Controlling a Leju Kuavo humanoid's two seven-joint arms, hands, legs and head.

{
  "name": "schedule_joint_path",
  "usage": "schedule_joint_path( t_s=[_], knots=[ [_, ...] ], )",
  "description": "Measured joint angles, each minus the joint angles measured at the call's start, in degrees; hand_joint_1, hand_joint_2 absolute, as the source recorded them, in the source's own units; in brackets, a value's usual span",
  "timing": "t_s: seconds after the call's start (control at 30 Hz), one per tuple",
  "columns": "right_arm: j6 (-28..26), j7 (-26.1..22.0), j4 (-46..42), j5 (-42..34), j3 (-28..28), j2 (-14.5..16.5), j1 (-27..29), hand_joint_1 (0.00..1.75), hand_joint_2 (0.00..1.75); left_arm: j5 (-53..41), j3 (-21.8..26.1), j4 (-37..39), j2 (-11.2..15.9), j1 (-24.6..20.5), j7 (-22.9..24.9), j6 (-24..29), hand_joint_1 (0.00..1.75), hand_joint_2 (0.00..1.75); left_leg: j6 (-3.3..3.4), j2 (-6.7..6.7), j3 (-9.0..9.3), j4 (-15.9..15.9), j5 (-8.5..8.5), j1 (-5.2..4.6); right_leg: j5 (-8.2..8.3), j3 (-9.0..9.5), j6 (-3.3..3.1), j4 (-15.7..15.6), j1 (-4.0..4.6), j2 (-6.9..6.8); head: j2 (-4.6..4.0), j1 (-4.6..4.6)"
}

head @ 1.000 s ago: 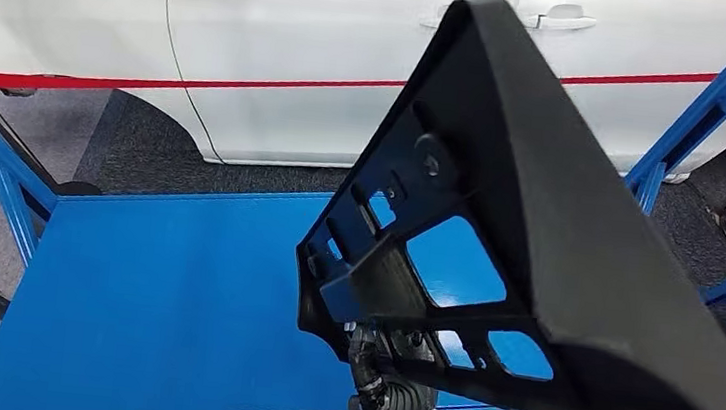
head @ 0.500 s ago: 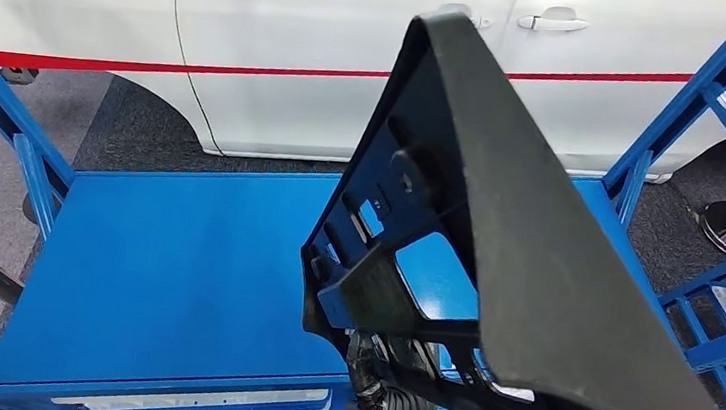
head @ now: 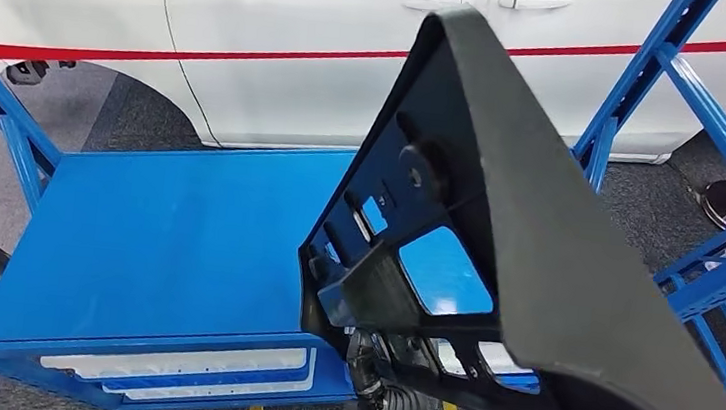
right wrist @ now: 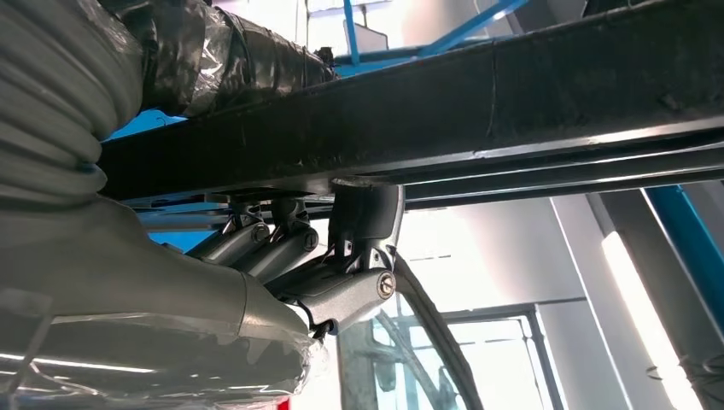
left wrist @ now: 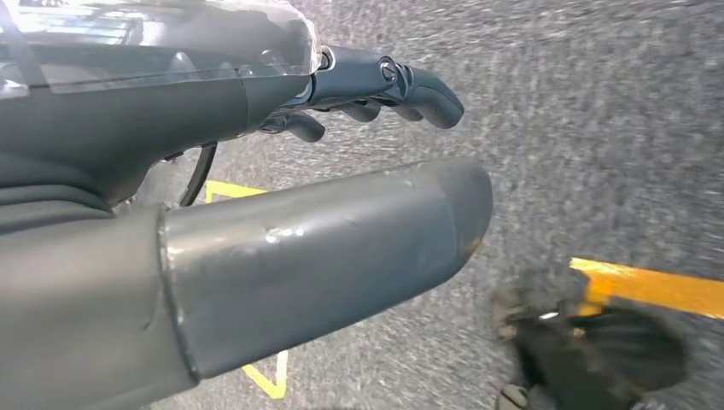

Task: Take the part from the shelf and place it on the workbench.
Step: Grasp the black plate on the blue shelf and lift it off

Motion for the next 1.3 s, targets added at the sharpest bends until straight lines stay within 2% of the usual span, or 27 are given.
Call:
schedule_joint_path(
  t_s=[0.03, 0.1, 0.17, 0.23, 0.3, 0.37, 0.43, 0.47, 0.5, 0.53, 0.57, 0.6, 0.63, 0.7, 0.77, 0.8, 0.83, 0.9, 0.93, 0.97, 1.0, 1.03, 1.07, 1.13, 1.2, 1.23, 1.3],
  knots=[
    [0.2, 0.0, 0.1, -0.4, 0.0, 0.0, -0.1, 1.75, 1.75, -0.1, 0.1, 0.0, 0.0, 0.0, 0.0, -0.1, 0.0, 0.0, 0.38, -0.02, 1.53, -0.9, 1.55, -0.19, 0.55, -0.79, -0.04, 0.1, 0.25, 0.0, 0.01, 0.0],
    [0.7, 0.0, 0.3, -1.0, 0.0, 0.0, -0.1, 1.75, 1.75, -0.3, 0.1, 0.0, 0.2, -0.1, 0.1, -0.2, 0.0, 0.0, 1.67, -0.07, 7.07, -7.5, 4.23, -0.82, 1.57, -2.06, -0.04, 0.3, 0.65, 0.02, 0.01, 0.02],
    [1.4, 0.0, 0.3, -1.7, 0.0, -0.1, -0.2, 1.75, 1.75, -0.5, 0.2, 0.0, 0.3, -0.2, 0.0, -0.3, 0.0, 0.0, 2.7, -0.22, 12.53, -15.6, 3.99, -1.39, 2.55, -2.79, 0.3, 0.4, 0.84, 0.07, 0.01, 0.03],
    [2.5, 0.0, 0.3, -2.7, -0.2, -0.1, -0.2, 1.75, 1.75, -0.8, 0.2, 0.0, 0.3, -0.3, 0.0, -0.4, 0.0, 0.0, 2.94, -0.25, 14.18, -19.1, 3.55, -1.71, 3.64, -3.11, 0.87, 0.2, 0.76, 0.14, 0.01, 0.02],
    [3.3, 0.0, 0.4, -3.2, -0.3, -0.1, -0.2, 1.75, 1.75, -1.1, 0.2, 0.0, 0.2, -0.2, 0.0, -0.5, 0.0, 0.0, 3.28, 0.44, 13.4, -19.8, 4.79, -1.47, 3.32, -3.62, 1.47, 0.6, 0.67, 0.35, 0.01, 0.02],
    [3.6, 0.0, 0.5, -3.4, -0.5, -0.2, -0.1, 1.75, 1.75, -1.1, 0.3, 0.0, 0.1, -0.1, -0.1, -0.6, 0.0, 0.0, 3.88, 1.4, 12.11, -20.3, 6.23, -1.05, -0.84, -4.85, 2.1, 3.9, 0.49, 0.49, 0.01, 0.07],
    [3.6, 0.0, 0.5, -3.5, -0.6, -0.3, 0.0, 1.75, 1.75, -1.2, 0.3, 0.0, 0.2, -0.1, -0.1, -0.6, 0.0, 0.0, 4.12, 2.16, 10.47, -20.1, 7.38, -1.06, -6.26, -6.34, 2.82, 10.4, -0.05, 0.44, 0.01, 0.1],
    [3.6, 0.0, 0.6, -3.5, -0.7, -0.3, 0.1, 1.75, 1.75, -1.3, 0.3, 0.0, 0.2, -0.1, -0.1, -0.6, 0.0, 0.0, 4.03, 2.64, 9.61, -19.9, 7.93, -1.03, -7.25, -6.7, 3.21, 13.5, -0.37, 0.42, 0.01, 0.12],
    [3.6, 0.0, 0.6, -3.5, -0.8, -0.3, 0.2, 1.75, 1.75, -1.3, 0.3, 0.0, 0.2, -0.2, -0.1, -0.7, 0.0, 0.0, 3.89, 3.15, 8.69, -19.6, 8.44, -0.98, -6.82, -6.57, 3.59, 15.7, -0.67, 0.36, 0.01, 0.1],
    [3.6, 0.0, 0.7, -3.6, -0.9, -0.3, 0.3, 1.75, 1.75, -1.3, 0.3, 0.0, 0.2, -0.2, -0.1, -0.7, 0.0, 0.0, 3.7, 3.68, 7.73, -19.1, 8.84, -0.88, -5.11, -5.62, 3.95, 16.0, -0.96, 0.2, 0.01, 0.11],
    [3.6, 0.0, 0.7, -3.6, -1.0, -0.3, 0.4, 1.75, 1.75, -1.4, 0.3, 0.0, 0.2, -0.2, -0.1, -0.7, 0.0, 0.0, 3.48, 4.21, 6.73, -18.5, 9.14, -0.75, -3.08, -3.73, 4.28, 14.4, -1.24, -0.2, 0.01, 0.11],
    [3.6, 0.0, 0.8, -3.6, -1.1, -0.3, 0.4, 1.75, 1.75, -1.4, 0.3, 0.0, 0.2, -0.2, -0.1, -0.8, 0.0, 0.0, 3.22, 4.67, 5.86, -17.8, 9.31, -0.67, -2.1, -1.06, 4.61, 11.1, -1.48, -1.2, 0.01, 0.11],
    [3.6, 0.0, 0.8, -3.6, -1.1, -0.3, 0.5, 1.75, 1.75, -1.4, 0.3, 0.0, 0.2, -0.2, -0.1, -0.8, 0.0, 0.0, 2.92, 5.07, 5.14, -17.0, 9.43, -0.64, -2.26, 1.9, 4.72, 6.9, -1.37, -2.34, 0.01, 0.11],
    [3.6, 0.0, 0.8, -3.6, -1.2, -0.3, 0.6, 1.75, 1.75, -1.5, 0.4, -0.1, 0.2, -0.2, -0.1, -0.8, 0.0, 0.0, 2.24, 5.84, 4.52, -15.9, 9.72, -0.76, -4.21, 5.57, 4.01, 0.8, -1.0, -3.97, 0.01, 0.08],
    [3.6, 0.0, 0.8, -3.6, -1.4, -0.3, 0.8, 1.75, 1.75, -1.6, 0.4, -0.1, 0.2, -0.1, -0.1, -0.9, 0.0, 0.0, 1.45, 6.75, 4.38, -15.8, 10.27, -0.68, -4.37, 5.46, 2.57, -0.4, -0.71, -3.37, 0.02, 0.09],
    [3.6, 0.0, 0.8, -3.6, -1.5, -0.3, 1.0, 1.75, 1.75, -1.6, 0.4, -0.1, 0.2, -0.1, -0.1, -0.9, 0.0, 0.0, 0.98, 6.41, 4.15, -15.6, 9.85, -0.52, -3.83, 4.85, 1.98, -0.4, -0.72, -2.85, 0.02, 0.09],
    [3.6, 0.0, 0.8, -3.6, -1.6, -0.3, 1.1, 1.75, 1.75, -1.6, 0.5, -0.1, 0.2, -0.1, -0.1, -0.9, 0.0, 0.0, 0.57, 5.35, 3.75, -14.7, 8.41, -0.36, -3.15, 4.12, 1.38, -0.4, -0.74, -2.27, 0.01, 0.09],
    [3.6, 0.0, 0.8, -3.6, -1.6, -0.3, 1.2, 1.75, 1.75, -1.6, 0.5, 0.0, 0.2, 0.1, -0.1, -1.0, 0.0, 0.0, 0.13, 2.0, 2.53, -9.9, 2.8, -0.19, -1.66, 2.39, 0.53, -0.4, -0.74, -1.05, 0.01, 0.05],
    [3.6, 0.0, 0.8, -3.6, -1.6, -0.3, 1.2, 1.75, 1.75, -1.6, 0.5, 0.0, 0.2, 0.3, -0.1, -1.0, 0.0, 0.0, 0.17, 0.83, 1.91, -6.4, 0.0, -0.22, -0.93, 1.45, 0.3, -0.3, -0.61, -0.3, 0.01, 0.05],
    [3.6, 0.0, 0.8, -3.6, -1.6, -0.3, 1.2, 1.75, 1.75, -1.6, 0.6, 0.0, 0.2, 0.3, -0.1, -1.0, 0.0, 0.0, 0.3, 0.29, 1.58, -3.2, -1.66, -0.27, -0.2, 0.55, 0.18, -0.3, -0.43, 0.47, 0.02, 0.04],
    [3.6, 0.0, 0.8, -3.6, -1.7, -0.3, 1.2, 1.75, 1.75, -1.6, 0.6, -0.1, 0.3, 0.3, -0.1, -1.0, 0.0, 0.0, 0.54, 0.07, 1.76, -1.1, -1.89, -0.37, 0.51, -0.35, 0.12, -0.2, -0.24, 1.25, 0.02, 0.04],
    [3.6, 0.0, 0.9, -3.6, -1.7, -0.3, 1.3, 1.75, 1.75, -1.6, 0.6, -0.1, 0.3, 0.3, -0.1, -1.0, 0.0, 0.0, 0.89, -0.04, 2.68, -0.8, -0.8, -0.49, 1.17, -1.24, 0.1, 0.0, -0.06, 1.98, 0.02, 0.04],
    [3.6, 0.0, 0.9, -3.6, -1.7, -0.3, 1.3, 1.75, 1.75, -1.6, 0.6, -0.1, 0.3, 0.2, -0.1, -1.0, 0.0, 0.0, 1.39, -0.33, 4.5, -2.5, 1.06, -0.68, 1.81, -2.07, 0.12, 0.1, 0.1, 2.73, 0.02, 0.04],
    [3.6, 0.0, 1.0, -3.6, -1.8, -0.3, 1.4, 1.75, 1.75, -1.6, 0.7, -0.1, 0.4, 0.1, -0.1, -1.0, 0.0, 0.0, 2.81, -2.63, 10.22, -10.5, 3.46, -1.07, 3.02, -3.42, 0.29, 0.4, 0.29, 4.1, 0.01, 0.06],
    [3.6, 0.0, 1.0, -3.6, -1.8, -0.3, 1.5, 1.75, 1.75, -1.7, 0.7, -0.1, 0.5, 0.1, -0.2, -1.1, 0.0, 0.0, 3.49, -4.93, 14.78, -17.9, 2.93, -1.41, 4.21, -4.13, 0.8, 0.4, 0.14, 5.28, 0.01, 0.08],
    [3.6, 0.0, 1.0, -3.6, -1.9, -0.3, 1.5, 1.75, 1.75, -1.7, 0.7, -0.1, 0.5, 0.1, -0.2, -1.1, 0.0, 0.0, 3.52, -5.12, 15.62, -19.6, 2.57, -1.59, 4.87, -4.3, 1.21, 0.2, 0.03, 5.91, 0.01, 0.07],
    [3.5, 0.0, 1.0, -3.6, -1.9, -0.3, 1.6, 1.75, 1.75, -1.7, 0.7, -0.1, 0.4, -0.1, -0.2, -1.1, 0.0, 0.0, 3.47, -3.73, 15.22, -20.4, 3.64, -1.6, 5.8, -4.76, 1.99, -0.4, -0.03, 6.7, 0.02, 0.05]
  ],
)
